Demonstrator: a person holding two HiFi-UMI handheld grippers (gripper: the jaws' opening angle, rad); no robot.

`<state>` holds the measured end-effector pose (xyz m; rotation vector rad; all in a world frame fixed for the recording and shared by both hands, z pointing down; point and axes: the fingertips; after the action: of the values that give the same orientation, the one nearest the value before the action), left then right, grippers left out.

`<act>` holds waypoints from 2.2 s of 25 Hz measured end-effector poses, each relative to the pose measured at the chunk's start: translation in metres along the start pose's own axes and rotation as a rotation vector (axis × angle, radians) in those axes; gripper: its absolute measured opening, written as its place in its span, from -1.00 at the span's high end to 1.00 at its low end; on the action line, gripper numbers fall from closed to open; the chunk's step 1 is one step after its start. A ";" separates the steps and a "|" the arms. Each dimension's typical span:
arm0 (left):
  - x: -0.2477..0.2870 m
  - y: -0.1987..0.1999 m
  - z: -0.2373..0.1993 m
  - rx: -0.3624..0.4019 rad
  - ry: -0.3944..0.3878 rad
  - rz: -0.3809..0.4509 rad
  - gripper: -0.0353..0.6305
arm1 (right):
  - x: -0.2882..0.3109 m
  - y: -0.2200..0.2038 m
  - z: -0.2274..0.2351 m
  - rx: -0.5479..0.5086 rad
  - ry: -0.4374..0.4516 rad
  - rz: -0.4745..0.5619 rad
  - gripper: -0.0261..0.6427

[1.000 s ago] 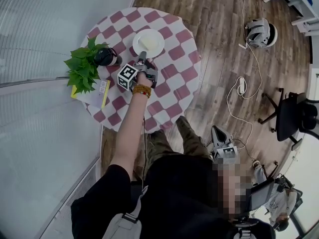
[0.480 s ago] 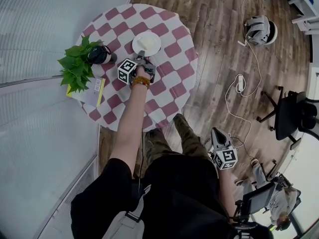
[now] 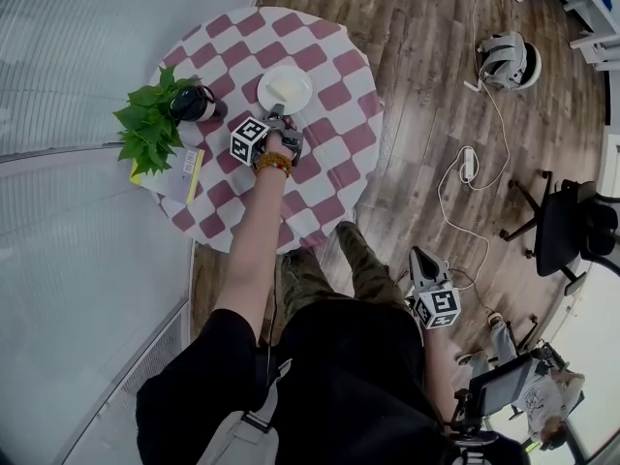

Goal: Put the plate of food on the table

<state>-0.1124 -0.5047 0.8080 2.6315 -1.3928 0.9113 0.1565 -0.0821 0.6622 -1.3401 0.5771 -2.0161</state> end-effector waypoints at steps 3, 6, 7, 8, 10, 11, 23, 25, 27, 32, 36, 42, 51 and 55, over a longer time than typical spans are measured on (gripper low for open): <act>-0.005 -0.005 0.000 0.016 0.019 -0.014 0.84 | 0.000 0.005 0.001 -0.002 -0.004 0.008 0.89; -0.012 -0.011 -0.003 0.032 0.044 -0.013 0.76 | 0.000 0.004 0.003 0.004 0.003 0.013 0.89; -0.015 -0.013 -0.004 0.033 0.050 -0.014 0.71 | 0.000 0.004 0.004 0.004 0.004 0.016 0.89; -0.017 -0.015 -0.006 0.031 0.056 -0.016 0.66 | 0.000 0.005 0.004 0.003 0.004 0.019 0.89; -0.021 -0.020 -0.009 0.025 0.065 -0.023 0.61 | 0.000 0.007 0.005 0.003 0.006 0.024 0.89; -0.023 -0.021 -0.010 0.023 0.069 -0.025 0.60 | 0.000 0.006 0.006 0.004 0.009 0.024 0.89; -0.065 -0.040 -0.021 0.000 0.105 -0.010 0.59 | 0.005 0.018 0.016 0.010 0.041 0.051 0.89; -0.077 -0.047 -0.028 -0.022 0.117 -0.001 0.59 | 0.009 0.020 0.017 0.003 0.051 0.050 0.89; -0.093 -0.055 -0.038 -0.042 0.131 0.004 0.59 | 0.015 0.023 0.015 -0.005 0.065 0.051 0.89; -0.141 -0.083 -0.068 -0.101 0.170 0.021 0.59 | 0.036 0.035 0.010 -0.025 0.108 0.045 0.89; -0.189 -0.103 -0.094 -0.108 0.210 0.017 0.59 | 0.052 0.049 -0.002 -0.053 0.165 0.033 0.89; -0.256 -0.110 -0.120 -0.117 0.242 0.049 0.59 | 0.080 0.069 -0.027 -0.128 0.254 0.002 0.89; -0.321 -0.082 -0.100 0.127 0.184 0.062 0.59 | 0.131 0.096 -0.112 -0.321 0.483 -0.055 0.89; -0.328 -0.066 -0.068 0.240 0.104 0.097 0.59 | 0.139 0.118 -0.148 -0.410 0.567 -0.037 0.89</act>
<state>-0.2356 -0.2007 0.7143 2.6522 -1.4826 1.2831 0.0135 -0.2625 0.6169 -0.9755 1.2830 -2.4029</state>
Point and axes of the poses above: the fingertips, and each gripper's own axes: x forward along the fingers, z to its right, y out of its top, and after that the axes turned 11 degrees about x, right-handed
